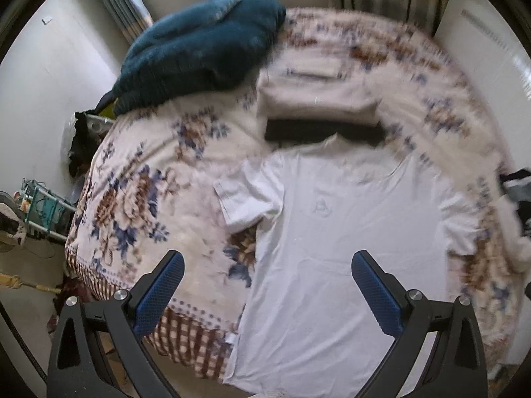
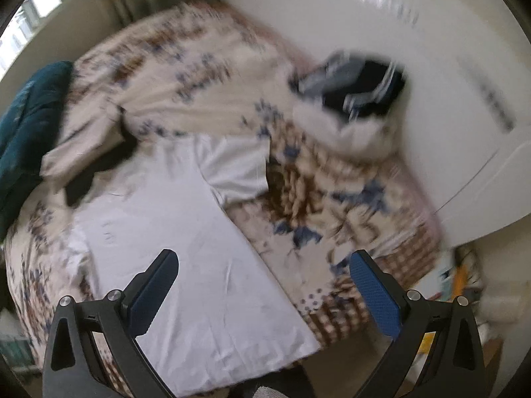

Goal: Fold small clothes
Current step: 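Grasp one sleeve edge of the white T-shirt with the right gripper and fold it inward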

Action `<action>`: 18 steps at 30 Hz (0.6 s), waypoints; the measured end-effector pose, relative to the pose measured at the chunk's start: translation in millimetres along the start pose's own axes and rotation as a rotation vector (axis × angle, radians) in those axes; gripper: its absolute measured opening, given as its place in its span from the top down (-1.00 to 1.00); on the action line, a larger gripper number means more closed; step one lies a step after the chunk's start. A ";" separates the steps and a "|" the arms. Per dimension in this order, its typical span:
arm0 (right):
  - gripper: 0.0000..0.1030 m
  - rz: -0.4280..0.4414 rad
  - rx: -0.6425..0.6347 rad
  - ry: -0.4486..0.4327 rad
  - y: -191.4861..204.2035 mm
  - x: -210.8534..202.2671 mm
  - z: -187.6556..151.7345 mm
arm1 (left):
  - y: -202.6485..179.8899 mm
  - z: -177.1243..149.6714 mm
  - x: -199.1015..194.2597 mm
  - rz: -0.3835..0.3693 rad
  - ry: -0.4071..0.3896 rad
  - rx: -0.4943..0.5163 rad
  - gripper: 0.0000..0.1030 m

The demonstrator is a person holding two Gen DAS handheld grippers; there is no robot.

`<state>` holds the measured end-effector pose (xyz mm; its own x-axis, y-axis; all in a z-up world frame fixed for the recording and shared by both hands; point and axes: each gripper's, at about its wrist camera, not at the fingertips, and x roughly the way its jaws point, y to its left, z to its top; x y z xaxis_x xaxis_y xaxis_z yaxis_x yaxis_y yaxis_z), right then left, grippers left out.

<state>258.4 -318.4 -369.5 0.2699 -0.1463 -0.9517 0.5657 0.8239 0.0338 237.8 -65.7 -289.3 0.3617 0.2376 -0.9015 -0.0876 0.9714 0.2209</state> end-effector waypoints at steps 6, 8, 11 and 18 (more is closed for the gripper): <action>-1.00 0.037 0.096 0.142 -19.3 173.6 27.8 | -31.9 -8.7 101.9 0.024 0.113 -0.043 -1.00; -0.96 0.050 0.134 0.173 -22.1 224.0 34.3 | -40.3 -14.0 134.5 0.038 0.150 -0.061 -1.00; -0.87 0.110 0.250 0.231 -27.3 284.6 37.9 | -51.2 -18.7 171.1 0.041 0.198 -0.082 -1.00; -0.29 0.342 0.588 0.209 -41.2 359.2 42.7 | -62.5 -11.5 213.8 -0.003 0.228 -0.140 -1.00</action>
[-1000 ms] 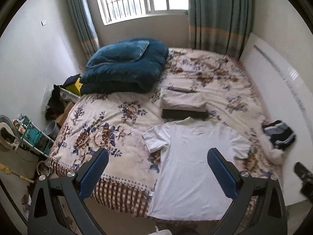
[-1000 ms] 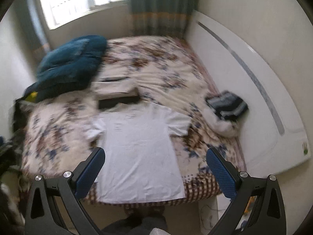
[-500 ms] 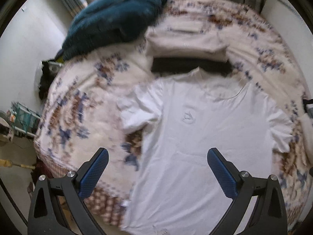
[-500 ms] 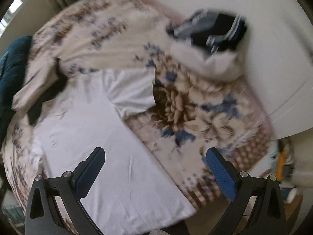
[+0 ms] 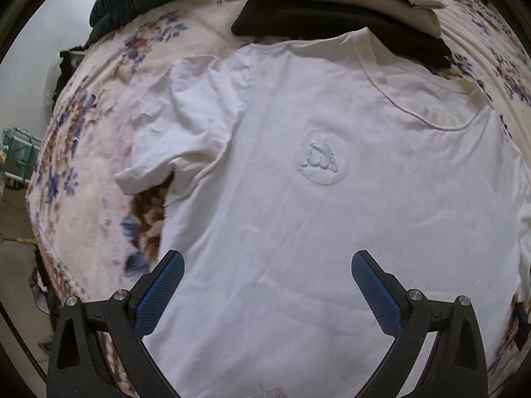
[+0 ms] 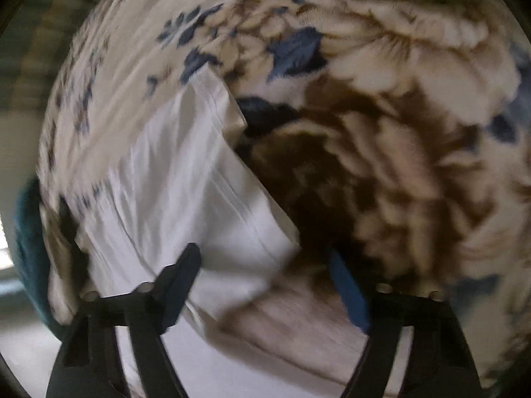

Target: Fold small clothes

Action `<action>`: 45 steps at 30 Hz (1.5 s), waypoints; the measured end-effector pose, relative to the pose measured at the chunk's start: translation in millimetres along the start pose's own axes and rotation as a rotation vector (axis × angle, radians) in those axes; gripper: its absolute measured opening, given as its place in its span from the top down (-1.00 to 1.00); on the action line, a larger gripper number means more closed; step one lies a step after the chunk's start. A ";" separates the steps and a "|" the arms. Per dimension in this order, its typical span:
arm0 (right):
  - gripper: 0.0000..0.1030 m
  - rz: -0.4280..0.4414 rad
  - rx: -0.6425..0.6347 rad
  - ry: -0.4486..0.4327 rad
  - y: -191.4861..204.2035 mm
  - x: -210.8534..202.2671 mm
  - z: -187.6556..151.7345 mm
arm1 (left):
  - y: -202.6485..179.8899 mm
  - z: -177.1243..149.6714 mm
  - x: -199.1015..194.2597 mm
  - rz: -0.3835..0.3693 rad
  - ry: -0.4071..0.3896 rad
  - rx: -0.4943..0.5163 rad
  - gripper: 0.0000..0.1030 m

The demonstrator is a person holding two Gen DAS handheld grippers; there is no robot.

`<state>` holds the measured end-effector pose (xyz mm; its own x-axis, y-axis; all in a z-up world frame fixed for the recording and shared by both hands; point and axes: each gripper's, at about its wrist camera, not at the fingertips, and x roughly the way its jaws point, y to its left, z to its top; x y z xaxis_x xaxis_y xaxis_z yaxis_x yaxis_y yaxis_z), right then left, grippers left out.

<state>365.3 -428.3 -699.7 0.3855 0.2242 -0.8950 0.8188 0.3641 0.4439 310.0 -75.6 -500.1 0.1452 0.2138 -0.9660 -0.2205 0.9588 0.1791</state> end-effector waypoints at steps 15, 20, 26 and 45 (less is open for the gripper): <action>0.91 -0.391 -1.248 -0.354 236.6 47.7 -193.5 | 89.3 23.6 11.6 0.009 -0.043 -0.111 -1.00; 0.82 -0.534 -1.603 -0.227 235.0 120.1 -288.8 | 126.2 20.8 24.0 0.028 -0.018 -0.133 -1.00; 0.05 -0.401 -1.411 -0.042 220.6 97.3 -286.8 | 166.4 12.7 40.0 -0.046 0.047 -0.213 -1.00; -0.09 -0.366 -0.727 0.072 138.0 77.2 -194.4 | 207.2 85.2 86.5 -0.559 -0.054 -0.640 0.90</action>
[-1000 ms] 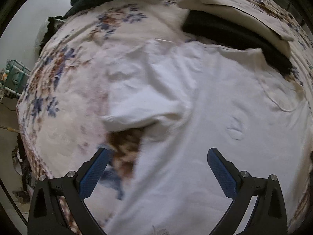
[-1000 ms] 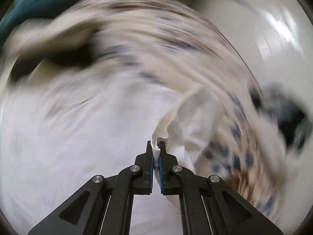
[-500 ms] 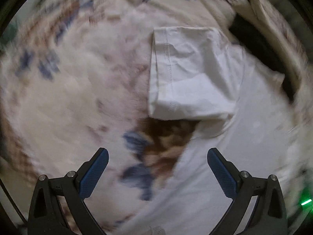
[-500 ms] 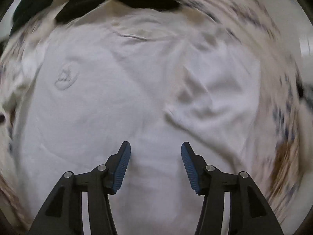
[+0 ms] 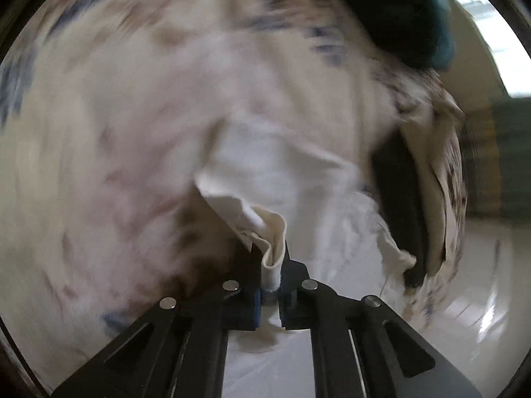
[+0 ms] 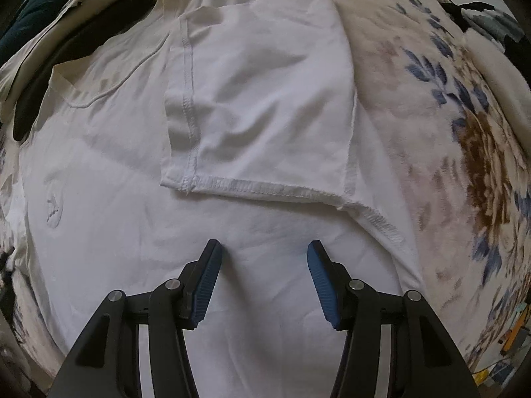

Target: Fold small clothes

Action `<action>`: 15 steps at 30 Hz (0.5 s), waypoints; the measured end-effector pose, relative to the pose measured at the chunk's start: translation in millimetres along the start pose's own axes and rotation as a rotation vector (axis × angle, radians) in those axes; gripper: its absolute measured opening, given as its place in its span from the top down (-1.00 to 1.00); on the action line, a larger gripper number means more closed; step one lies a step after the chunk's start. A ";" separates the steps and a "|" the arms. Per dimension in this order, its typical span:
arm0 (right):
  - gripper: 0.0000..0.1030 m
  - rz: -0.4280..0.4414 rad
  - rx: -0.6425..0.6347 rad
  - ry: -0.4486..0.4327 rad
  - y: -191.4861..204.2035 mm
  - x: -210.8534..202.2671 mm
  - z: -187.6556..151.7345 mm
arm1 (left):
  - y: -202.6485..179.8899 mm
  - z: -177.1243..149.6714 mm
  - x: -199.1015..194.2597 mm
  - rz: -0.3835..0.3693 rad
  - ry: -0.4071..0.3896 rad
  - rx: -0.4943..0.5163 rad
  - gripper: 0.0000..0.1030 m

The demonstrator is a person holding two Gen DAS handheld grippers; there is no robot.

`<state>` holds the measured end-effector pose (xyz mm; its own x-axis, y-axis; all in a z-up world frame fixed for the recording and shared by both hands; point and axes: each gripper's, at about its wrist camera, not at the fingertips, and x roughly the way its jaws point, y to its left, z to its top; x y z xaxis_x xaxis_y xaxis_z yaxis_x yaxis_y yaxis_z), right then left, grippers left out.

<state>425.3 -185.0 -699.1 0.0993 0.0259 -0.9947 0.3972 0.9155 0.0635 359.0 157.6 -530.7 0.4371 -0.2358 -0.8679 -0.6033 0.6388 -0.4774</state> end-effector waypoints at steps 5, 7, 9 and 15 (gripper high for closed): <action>-0.09 -0.009 0.034 -0.004 -13.6 -11.0 9.0 | -95.6 -48.8 -8.3 0.062 -0.085 0.522 0.90; -0.09 -0.010 0.047 0.000 -30.7 -12.8 6.5 | -125.7 -86.5 6.5 0.054 -0.026 0.697 0.89; -0.09 -0.017 0.056 0.004 -46.0 -14.3 5.6 | -140.9 -123.9 23.6 0.048 0.043 0.835 0.81; -0.09 -0.016 0.052 0.016 -86.2 -27.6 2.4 | -135.6 -174.0 41.9 0.067 0.218 0.942 0.39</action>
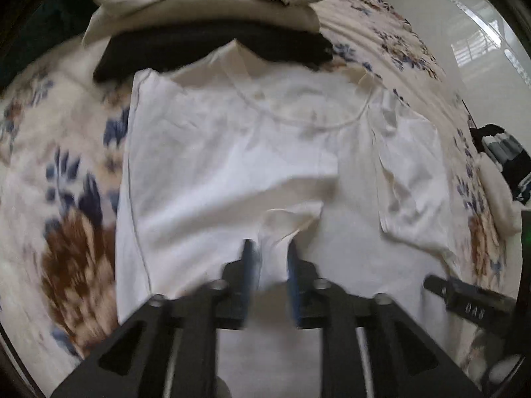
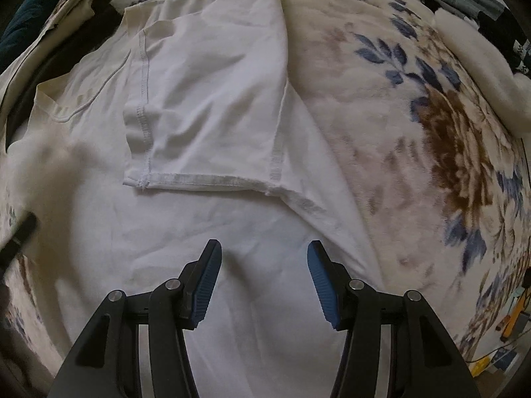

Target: Fold small clothes

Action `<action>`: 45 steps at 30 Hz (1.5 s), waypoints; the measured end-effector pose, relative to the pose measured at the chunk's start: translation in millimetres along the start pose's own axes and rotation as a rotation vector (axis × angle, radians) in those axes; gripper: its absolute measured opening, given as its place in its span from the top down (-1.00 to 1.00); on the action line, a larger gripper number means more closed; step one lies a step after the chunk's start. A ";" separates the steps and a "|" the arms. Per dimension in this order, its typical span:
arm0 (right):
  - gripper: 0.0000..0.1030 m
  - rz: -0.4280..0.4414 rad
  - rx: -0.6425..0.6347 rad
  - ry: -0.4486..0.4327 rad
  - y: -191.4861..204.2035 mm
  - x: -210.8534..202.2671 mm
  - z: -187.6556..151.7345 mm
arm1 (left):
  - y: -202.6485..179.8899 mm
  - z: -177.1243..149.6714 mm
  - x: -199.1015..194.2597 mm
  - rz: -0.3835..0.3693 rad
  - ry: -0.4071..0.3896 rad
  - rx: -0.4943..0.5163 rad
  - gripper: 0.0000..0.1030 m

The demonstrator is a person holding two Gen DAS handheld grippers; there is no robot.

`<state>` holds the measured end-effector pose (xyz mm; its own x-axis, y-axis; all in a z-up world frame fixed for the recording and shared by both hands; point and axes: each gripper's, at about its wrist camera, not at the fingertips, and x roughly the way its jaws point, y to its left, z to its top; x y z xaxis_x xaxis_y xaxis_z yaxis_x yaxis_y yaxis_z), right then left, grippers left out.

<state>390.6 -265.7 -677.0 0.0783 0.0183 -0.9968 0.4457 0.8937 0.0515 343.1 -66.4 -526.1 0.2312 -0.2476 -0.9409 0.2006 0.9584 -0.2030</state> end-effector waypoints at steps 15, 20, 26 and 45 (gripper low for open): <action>-0.13 0.157 0.006 0.009 11.7 -41.2 3.3 | 56.9 20.9 27.4 0.309 0.029 -0.033 -0.57; -0.13 0.043 0.011 0.029 -19.8 -51.4 3.1 | 28.5 3.9 39.2 0.345 0.054 0.091 -0.57; -0.45 0.001 -0.023 0.012 -74.4 -88.8 6.9 | 33.0 -9.7 -22.2 0.328 -0.031 0.000 -0.69; -0.69 0.099 -0.279 0.151 -273.4 -157.3 -5.0 | -208.3 -170.5 -31.4 0.130 0.230 -0.103 -0.96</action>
<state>251.9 -510.7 -534.5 -0.0332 0.1593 -0.9867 0.1793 0.9721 0.1509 131.7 -234.0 -500.5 0.0245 -0.0945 -0.9952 0.0833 0.9923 -0.0921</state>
